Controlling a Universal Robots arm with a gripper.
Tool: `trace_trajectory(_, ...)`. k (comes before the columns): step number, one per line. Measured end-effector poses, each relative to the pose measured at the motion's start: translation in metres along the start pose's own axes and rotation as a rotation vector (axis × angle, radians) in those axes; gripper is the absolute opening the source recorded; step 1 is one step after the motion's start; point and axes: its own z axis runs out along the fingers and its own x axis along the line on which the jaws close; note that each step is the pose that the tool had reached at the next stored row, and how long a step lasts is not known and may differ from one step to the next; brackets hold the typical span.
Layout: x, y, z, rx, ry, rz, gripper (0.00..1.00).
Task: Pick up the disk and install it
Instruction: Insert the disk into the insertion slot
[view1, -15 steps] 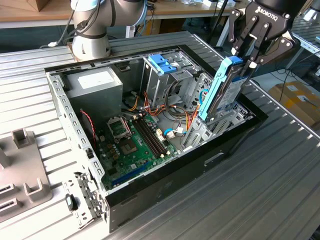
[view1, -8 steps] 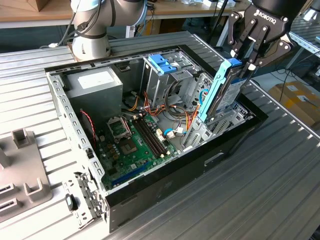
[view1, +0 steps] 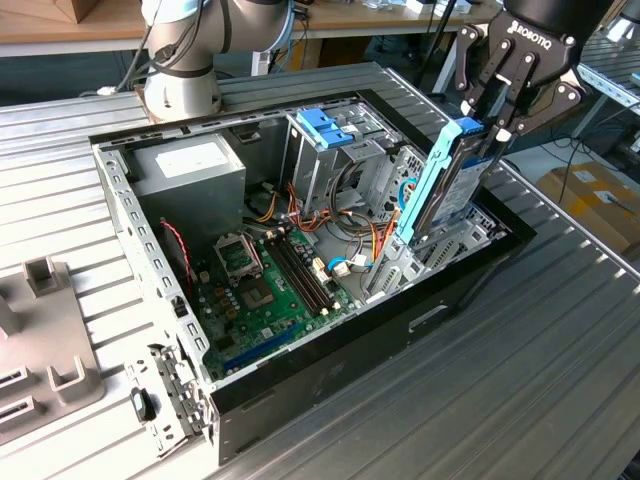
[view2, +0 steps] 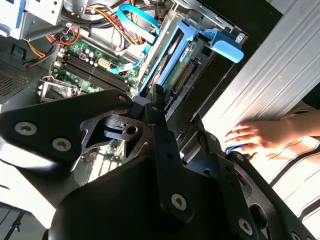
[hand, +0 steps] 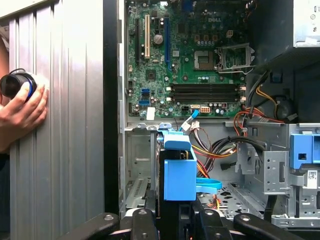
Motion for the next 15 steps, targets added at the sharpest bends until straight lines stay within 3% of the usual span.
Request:
trace_trajectory(6,-0.0003,0.0000,0.0098,0.0000,0.0001,0.000,0.35)
trace_trajectory(10,-0.0009,0.0000,0.0235,0.0000,0.0000,0.000,0.35)
trace_trajectory(15,-0.0013,0.0000,0.0332,0.0000,0.0000,0.000,0.35)
